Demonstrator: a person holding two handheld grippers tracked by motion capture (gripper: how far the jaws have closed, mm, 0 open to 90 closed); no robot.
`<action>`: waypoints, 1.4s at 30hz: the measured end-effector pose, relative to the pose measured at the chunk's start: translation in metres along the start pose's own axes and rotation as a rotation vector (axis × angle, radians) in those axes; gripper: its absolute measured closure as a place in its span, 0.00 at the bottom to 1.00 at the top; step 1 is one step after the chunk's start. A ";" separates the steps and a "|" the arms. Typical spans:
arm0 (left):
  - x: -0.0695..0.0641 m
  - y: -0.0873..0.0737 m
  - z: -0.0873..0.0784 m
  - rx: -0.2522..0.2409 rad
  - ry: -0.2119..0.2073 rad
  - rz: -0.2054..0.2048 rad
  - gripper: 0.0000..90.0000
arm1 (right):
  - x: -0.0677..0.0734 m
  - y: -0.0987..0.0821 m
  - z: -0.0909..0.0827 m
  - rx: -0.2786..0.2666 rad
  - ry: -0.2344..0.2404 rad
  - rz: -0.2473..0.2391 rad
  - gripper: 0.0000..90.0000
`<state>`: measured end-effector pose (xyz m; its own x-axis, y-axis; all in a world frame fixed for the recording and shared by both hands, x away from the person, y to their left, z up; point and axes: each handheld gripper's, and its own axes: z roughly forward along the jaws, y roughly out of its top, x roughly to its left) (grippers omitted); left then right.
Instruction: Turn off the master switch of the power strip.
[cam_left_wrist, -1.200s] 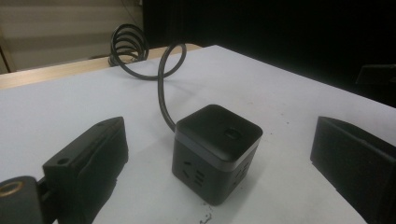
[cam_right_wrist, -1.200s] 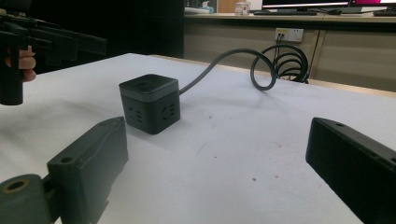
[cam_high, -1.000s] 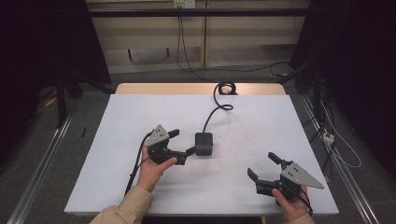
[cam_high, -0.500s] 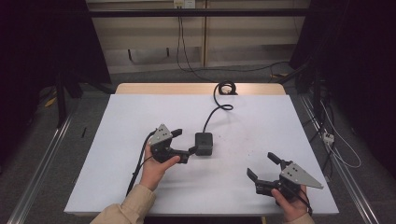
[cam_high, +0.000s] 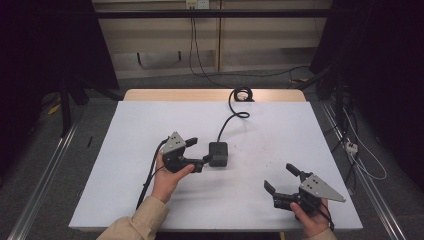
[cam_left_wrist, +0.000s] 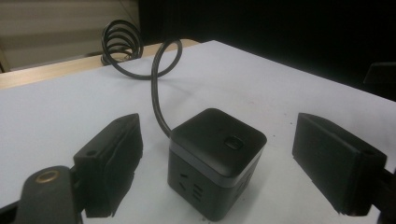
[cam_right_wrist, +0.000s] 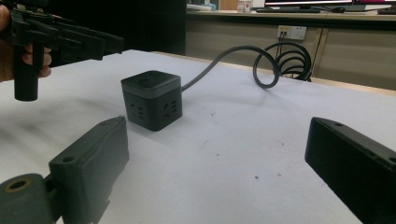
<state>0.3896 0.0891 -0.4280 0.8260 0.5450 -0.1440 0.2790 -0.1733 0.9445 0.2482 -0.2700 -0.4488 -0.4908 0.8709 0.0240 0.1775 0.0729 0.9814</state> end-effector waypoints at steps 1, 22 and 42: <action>0.000 0.000 0.000 0.001 0.001 0.002 0.18 | 0.000 0.000 0.000 0.000 0.000 0.000 0.07; -0.002 0.004 0.009 0.014 -0.027 0.018 0.39 | 0.000 0.000 0.000 -0.001 0.006 -0.003 0.07; 0.000 0.006 0.014 0.034 -0.023 0.000 0.60 | 0.002 0.000 0.001 0.002 0.014 -0.002 0.07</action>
<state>0.3980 0.0762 -0.4268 0.8366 0.5264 -0.1514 0.2953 -0.2007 0.9341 0.2484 -0.2681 -0.4492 -0.5033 0.8637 0.0251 0.1785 0.0755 0.9810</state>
